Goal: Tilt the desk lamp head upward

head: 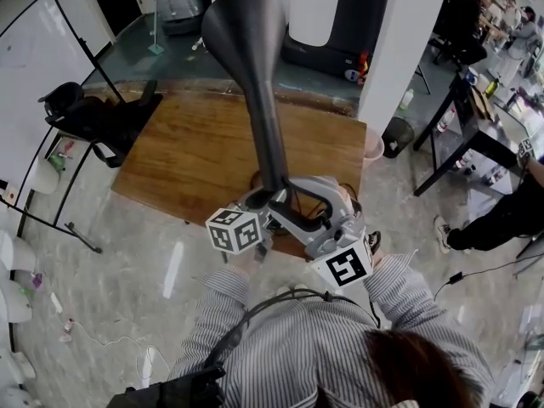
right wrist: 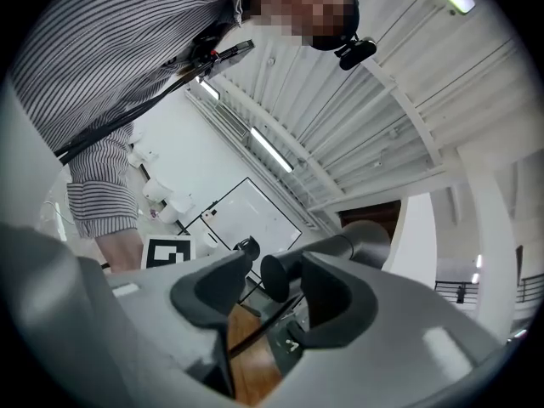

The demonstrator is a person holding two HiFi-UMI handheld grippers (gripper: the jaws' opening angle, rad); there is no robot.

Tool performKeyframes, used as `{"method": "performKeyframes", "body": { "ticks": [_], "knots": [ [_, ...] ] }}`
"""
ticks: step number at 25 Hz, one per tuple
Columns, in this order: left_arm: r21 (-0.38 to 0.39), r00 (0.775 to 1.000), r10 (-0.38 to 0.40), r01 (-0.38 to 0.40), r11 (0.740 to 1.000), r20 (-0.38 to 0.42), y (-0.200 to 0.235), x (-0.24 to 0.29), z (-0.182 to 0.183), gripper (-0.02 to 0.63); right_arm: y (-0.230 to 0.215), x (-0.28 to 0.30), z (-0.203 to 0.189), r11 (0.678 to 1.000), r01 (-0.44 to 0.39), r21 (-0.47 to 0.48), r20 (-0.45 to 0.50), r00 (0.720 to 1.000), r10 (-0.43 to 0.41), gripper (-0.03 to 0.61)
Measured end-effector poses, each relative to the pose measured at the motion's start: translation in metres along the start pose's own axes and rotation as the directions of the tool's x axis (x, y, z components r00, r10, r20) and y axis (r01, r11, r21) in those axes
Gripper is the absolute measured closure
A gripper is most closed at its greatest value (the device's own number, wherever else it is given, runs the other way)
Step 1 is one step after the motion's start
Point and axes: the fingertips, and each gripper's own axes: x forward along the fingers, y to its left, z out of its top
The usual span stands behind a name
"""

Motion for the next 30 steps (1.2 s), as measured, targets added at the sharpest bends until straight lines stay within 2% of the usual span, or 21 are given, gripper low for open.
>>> {"method": "performKeyframes", "body": {
  "ticks": [9,14,18,22,24,25,26,28,29,30],
  "knots": [
    [0.011,1.0,0.006,-0.006,1.0,-0.005,-0.001,0.0,0.001,0.514,-0.001,0.0,-0.002,0.999,0.024,0.034,0.021,0.999,-0.024,0.382],
    [0.003,1.0,0.001,-0.001,1.0,0.005,-0.001,0.0,0.001,0.511,-0.002,-0.002,-0.001,1.0,-0.004,0.02,-0.01,1.0,0.004,0.381],
    [-0.007,0.999,0.027,-0.027,1.0,0.03,0.0,-0.002,0.002,0.503,-0.002,-0.007,0.001,0.995,-0.013,0.101,-0.008,1.0,0.013,0.382],
    [-0.001,0.998,0.036,-0.036,0.999,0.056,-0.004,-0.009,0.009,0.512,-0.01,-0.019,0.001,0.974,0.026,0.224,0.006,1.0,-0.028,0.382],
    [0.018,0.995,0.05,-0.052,0.999,0.091,-0.007,-0.018,0.017,0.526,-0.017,-0.025,-0.005,0.935,0.06,0.351,-0.004,0.998,-0.063,0.382],
    [0.033,0.992,0.064,-0.068,0.997,0.109,-0.009,-0.023,0.02,0.528,-0.021,-0.028,-0.011,0.895,0.084,0.438,-0.012,0.996,-0.088,0.382],
    [0.05,0.988,0.082,-0.089,0.995,0.127,-0.012,-0.029,0.022,0.54,-0.023,-0.031,-0.02,0.84,0.11,0.531,-0.028,0.993,-0.112,0.382],
    [0.08,0.982,0.122,-0.135,0.988,0.147,-0.018,-0.037,0.02,0.562,-0.016,-0.034,-0.047,0.708,0.16,0.688,-0.103,0.987,-0.123,0.382],
    [0.091,0.98,0.141,-0.155,0.984,0.143,-0.022,-0.038,0.017,0.569,-0.007,-0.036,-0.062,0.659,0.186,0.729,-0.154,0.982,-0.106,0.382],
    [0.099,0.978,0.158,-0.172,0.98,0.134,-0.025,-0.039,0.012,0.574,0.002,-0.037,-0.076,0.632,0.208,0.747,-0.204,0.976,-0.081,0.382]
  ]
}}
